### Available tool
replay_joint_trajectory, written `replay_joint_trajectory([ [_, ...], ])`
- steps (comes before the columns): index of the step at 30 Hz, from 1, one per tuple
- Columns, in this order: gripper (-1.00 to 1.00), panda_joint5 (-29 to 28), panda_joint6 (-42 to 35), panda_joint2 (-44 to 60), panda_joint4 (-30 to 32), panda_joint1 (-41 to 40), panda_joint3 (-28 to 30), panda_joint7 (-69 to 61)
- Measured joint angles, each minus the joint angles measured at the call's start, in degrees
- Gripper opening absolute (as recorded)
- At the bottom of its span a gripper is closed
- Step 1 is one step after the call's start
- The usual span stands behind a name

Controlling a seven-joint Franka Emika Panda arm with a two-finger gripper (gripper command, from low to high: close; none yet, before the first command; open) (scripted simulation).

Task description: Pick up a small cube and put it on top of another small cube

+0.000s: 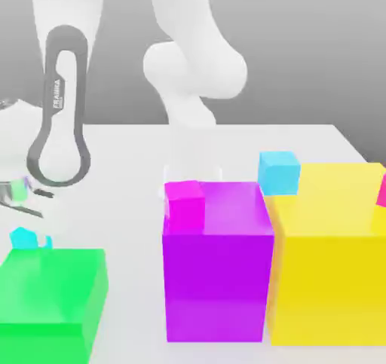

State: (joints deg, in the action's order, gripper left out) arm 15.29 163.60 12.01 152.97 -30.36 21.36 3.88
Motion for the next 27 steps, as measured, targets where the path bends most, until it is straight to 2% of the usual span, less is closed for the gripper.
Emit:
replay_joint_trajectory([
  [3,-1.0,-7.86,-5.12,-6.26,0.49,2.24,1.97,7.5],
  [8,-1.0,-13.14,-17.09,-15.04,-3.43,11.59,-2.97,22.79],
  [13,-1.0,-14.55,-29.47,-23.21,-7.8,16.4,-10.31,36.06],
  [20,-1.0,-13.58,-46.85,-34.34,-13.94,23.51,-22.9,52.55],
  [22,-1.0,-13.34,-46.18,-34.7,-12.9,24.29,-24.57,54.48],
  [24,-1.0,-13.23,-42.28,-33.45,-10.25,24.41,-25.16,54.96],
  [25,1.0,-13.2,-40.42,-32.81,-9.04,24.39,-25.33,55.06],
  [27,1.0,-13.2,-40.42,-32.81,-9.04,24.39,-25.33,55.06],
])
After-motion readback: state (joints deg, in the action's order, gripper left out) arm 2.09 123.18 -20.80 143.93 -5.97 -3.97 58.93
